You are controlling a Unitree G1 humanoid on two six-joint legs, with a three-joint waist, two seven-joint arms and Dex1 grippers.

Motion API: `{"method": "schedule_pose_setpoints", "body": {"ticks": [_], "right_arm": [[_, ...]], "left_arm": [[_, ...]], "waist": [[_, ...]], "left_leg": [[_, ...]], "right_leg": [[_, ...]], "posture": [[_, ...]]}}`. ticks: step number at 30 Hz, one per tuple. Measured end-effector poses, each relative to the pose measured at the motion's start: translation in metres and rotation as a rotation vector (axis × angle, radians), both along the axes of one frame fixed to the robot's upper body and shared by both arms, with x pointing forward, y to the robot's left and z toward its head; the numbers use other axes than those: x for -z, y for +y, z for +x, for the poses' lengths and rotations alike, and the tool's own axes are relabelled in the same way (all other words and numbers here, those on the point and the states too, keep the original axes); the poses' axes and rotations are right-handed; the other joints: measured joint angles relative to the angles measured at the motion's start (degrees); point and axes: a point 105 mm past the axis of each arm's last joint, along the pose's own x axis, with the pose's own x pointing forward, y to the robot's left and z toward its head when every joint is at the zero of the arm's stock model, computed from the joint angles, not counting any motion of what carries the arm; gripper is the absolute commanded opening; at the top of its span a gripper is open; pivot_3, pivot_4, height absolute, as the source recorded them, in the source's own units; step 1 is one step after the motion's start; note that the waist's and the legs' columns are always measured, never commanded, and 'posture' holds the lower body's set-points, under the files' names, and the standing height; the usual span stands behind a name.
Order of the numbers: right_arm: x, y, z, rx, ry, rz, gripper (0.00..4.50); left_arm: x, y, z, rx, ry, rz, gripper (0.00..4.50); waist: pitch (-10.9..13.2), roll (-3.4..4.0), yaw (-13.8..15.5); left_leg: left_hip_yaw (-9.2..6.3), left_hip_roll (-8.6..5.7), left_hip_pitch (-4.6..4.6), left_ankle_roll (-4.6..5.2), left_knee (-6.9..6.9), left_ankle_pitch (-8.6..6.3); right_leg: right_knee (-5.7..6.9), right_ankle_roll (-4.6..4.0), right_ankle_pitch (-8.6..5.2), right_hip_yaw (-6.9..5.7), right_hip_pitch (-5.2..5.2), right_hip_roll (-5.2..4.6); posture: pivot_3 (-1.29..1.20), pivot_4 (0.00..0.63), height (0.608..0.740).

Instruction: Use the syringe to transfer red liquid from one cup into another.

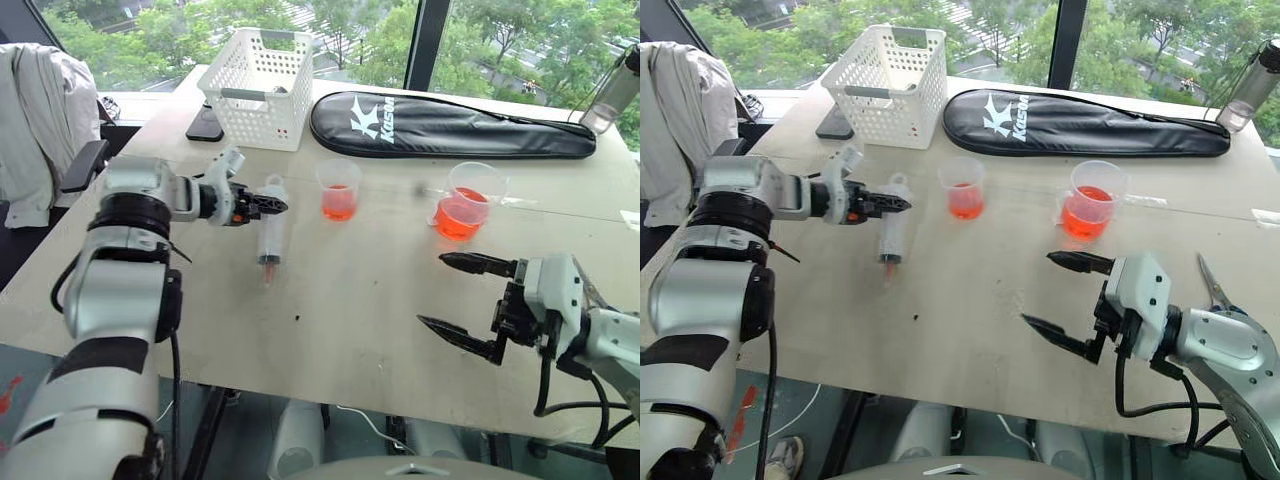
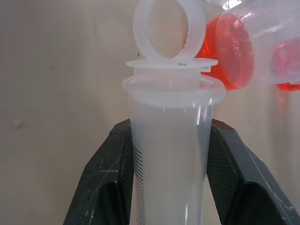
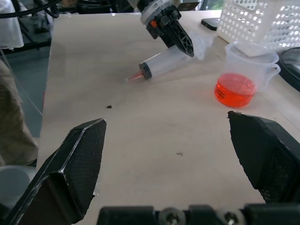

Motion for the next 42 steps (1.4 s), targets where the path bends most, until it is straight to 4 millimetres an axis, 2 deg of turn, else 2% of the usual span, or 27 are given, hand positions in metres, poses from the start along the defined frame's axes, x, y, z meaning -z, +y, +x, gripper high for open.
{"method": "schedule_pose_setpoints", "body": {"ticks": [1,2,5,9,12,15,18,20,22,24,27,29,31,35,39,40,42], "right_arm": [[0.002,-0.002,-0.002,0.016,0.009,-0.007,4.50],[0.004,-0.004,-0.004,0.029,0.021,-0.016,4.50],[0.004,-0.011,-0.003,0.072,0.030,-0.024,4.50],[0.002,-0.013,-0.005,0.091,0.033,-0.012,4.50],[-0.001,-0.013,-0.003,0.093,0.025,0.024,4.50],[-0.011,-0.013,-0.002,0.086,0.004,0.089,4.50],[-0.015,-0.016,0.000,0.077,-0.007,0.122,4.50],[-0.015,-0.019,0.002,0.075,-0.003,0.136,4.50],[-0.017,-0.026,0.005,0.089,-0.012,0.149,4.50],[-0.019,-0.041,0.010,0.144,-0.032,0.168,4.50],[-0.015,-0.053,0.012,0.192,-0.020,0.163,4.50],[-0.010,-0.067,0.009,0.239,-0.001,0.150,4.50],[-0.002,-0.080,-0.001,0.270,0.032,0.123,4.50],[0.017,-0.111,-0.020,0.333,0.093,0.048,4.50],[0.029,-0.135,-0.036,0.360,0.138,-0.005,4.50],[0.035,-0.147,-0.041,0.390,0.156,-0.030,4.50],[0.042,-0.154,-0.045,0.410,0.179,-0.046,4.50]], "left_arm": [[0.005,-0.001,0.000,0.002,0.010,0.016,2.92],[0.010,0.002,0.000,-0.006,0.025,0.034,3.45],[0.006,0.001,0.000,-0.003,0.022,0.028,4.42],[0.000,0.011,-0.006,-0.034,0.051,0.026,4.42],[-0.014,0.022,-0.013,-0.059,0.025,-0.030,4.42],[-0.025,0.036,-0.027,-0.059,-0.066,-0.049,4.42],[-0.032,0.042,-0.038,-0.066,-0.255,-0.068,4.42],[-0.039,0.036,-0.053,-0.043,-0.420,-0.079,4.42],[-0.050,0.020,-0.066,0.005,-0.532,-0.110,4.42],[-0.070,-0.007,-0.080,0.052,-0.707,-0.147,4.42],[-0.079,-0.018,-0.093,0.049,-0.802,-0.133,4.42],[-0.074,-0.027,-0.109,0.077,-0.837,-0.103,4.42],[-0.056,-0.028,-0.122,0.081,-0.813,-0.082,4.42],[-0.011,-0.012,-0.146,0.047,-0.698,-0.049,4.42],[0.026,0.002,-0.182,0.094,-0.610,0.034,4.42],[0.037,0.004,-0.197,0.128,-0.588,0.060,4.42],[0.040,0.003,-0.201,0.149,-0.600,0.073,4.42]], "waist": [[0.00,0.00,-0.14],[0.01,-0.01,-0.31],[0.00,-0.05,-0.42],[0.01,-0.07,-0.92],[0.03,-0.10,-1.44],[0.03,-0.08,-1.69],[0.02,-0.08,-1.31],[0.03,-0.08,-0.91],[0.03,-0.11,-0.19],[0.00,-0.16,0.53],[0.01,-0.15,0.37],[-0.01,-0.11,0.00],[-0.11,0.04,-0.25],[-0.13,0.08,-0.40],[-0.19,0.05,-0.46],[-0.23,0.07,-0.46],[-0.25,0.05,-0.19]], "left_leg": [[0.00,0.00,0.00,0.00,0.00,0.00],[-0.01,0.00,0.00,0.00,0.00,0.00],[-0.09,0.00,0.04,0.00,0.00,0.00],[-0.16,0.00,0.04,0.00,0.02,0.00],[-0.17,0.01,0.00,0.00,0.01,0.00],[-0.14,0.01,0.03,-0.01,-0.05,0.00],[-0.14,0.02,0.02,-0.01,-0.01,0.00],[-0.18,0.00,0.02,0.00,0.05,0.00],[-0.21,-0.04,0.08,0.00,0.10,0.00],[-0.34,-0.13,0.28,0.01,0.15,0.01],[-0.17,-0.15,0.91,0.02,0.05,-0.01],[-0.12,-0.15,1.06,0.02,-0.05,-0.01],[-0.08,-0.14,1.16,0.01,-0.15,-0.01],[-0.15,-0.12,1.19,0.00,-0.21,-0.02],[-0.17,-0.10,1.25,-0.14,-0.20,-0.11],[-0.18,-0.11,1.29,-0.23,-0.20,-0.23],[-0.19,-0.08,1.28,-0.21,-0.21,-0.26]], "right_leg": [[0.00,0.00,0.00,0.02,0.00,0.00],[0.01,0.00,0.00,0.02,-0.01,0.01],[0.04,0.00,0.00,0.00,0.01,0.03],[0.04,0.00,0.00,0.01,0.01,0.05],[0.02,0.00,0.00,0.02,0.00,0.05],[0.04,0.01,0.00,0.08,-0.01,0.02],[0.07,0.01,0.00,0.03,0.00,-0.03],[0.03,0.01,0.01,-0.04,0.11,-0.09],[-0.03,0.01,0.01,-0.07,0.22,-0.10],[-0.07,-0.04,-0.02,-0.10,0.55,-0.09],[-0.10,-0.22,-0.13,0.14,1.05,-0.10],[-0.12,-0.22,-0.14,0.20,1.12,-0.10],[-0.10,-0.23,-0.15,0.30,1.11,-0.05],[-0.10,-0.32,-0.22,0.28,1.07,0.01],[-0.22,-0.21,-0.32,0.34,0.98,-0.17],[-0.26,-0.16,-0.35,0.38,0.98,-0.39],[-0.29,-0.14,-0.36,0.32,0.96,-0.78]], "posture": [[0.00,0.150,0.724],[0.00,0.150,0.724],[0.00,0.150,0.724],[0.00,0.150,0.724],[0.00,0.150,0.724],[0.00,0.150,0.724],[0.00,0.150,0.724],[0.00,0.150,0.724],[0.00,0.150,0.724],[0.00,0.150,0.724],[0.00,0.150,0.724],[0.00,0.150,0.724],[0.00,0.150,0.724],[0.00,0.150,0.724],[0.00,0.150,0.724],[0.00,0.150,0.724],[0.00,0.150,0.724]]}}
